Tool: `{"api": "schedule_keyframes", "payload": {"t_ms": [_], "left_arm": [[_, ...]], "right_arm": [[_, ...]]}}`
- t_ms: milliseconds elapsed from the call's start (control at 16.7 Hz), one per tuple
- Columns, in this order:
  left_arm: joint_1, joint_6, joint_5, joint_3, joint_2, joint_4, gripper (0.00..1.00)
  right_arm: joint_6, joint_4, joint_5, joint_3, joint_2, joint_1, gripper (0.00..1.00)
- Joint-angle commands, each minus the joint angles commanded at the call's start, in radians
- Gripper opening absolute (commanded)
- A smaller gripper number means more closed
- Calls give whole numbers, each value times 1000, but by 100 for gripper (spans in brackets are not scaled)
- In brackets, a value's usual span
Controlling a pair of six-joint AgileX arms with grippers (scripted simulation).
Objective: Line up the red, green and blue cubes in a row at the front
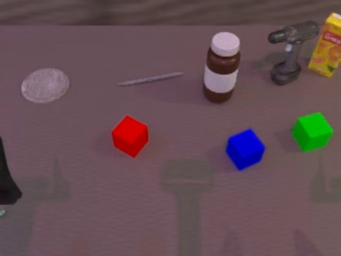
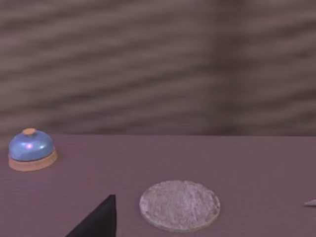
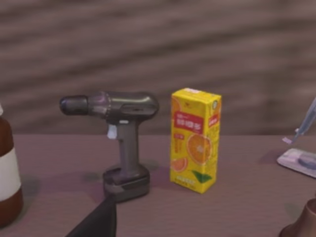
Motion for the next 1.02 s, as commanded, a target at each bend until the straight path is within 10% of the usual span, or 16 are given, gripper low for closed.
{"api": "schedule_keyframes", "payload": {"t_ms": [480, 1020], "left_arm": [[-57, 15, 4, 217, 219, -140, 100], [-235, 73, 1, 983, 1169, -636, 100]], "right_arm": [[0, 0, 0, 0, 0, 0, 100], [0, 0, 0, 0, 0, 0, 100]]}}
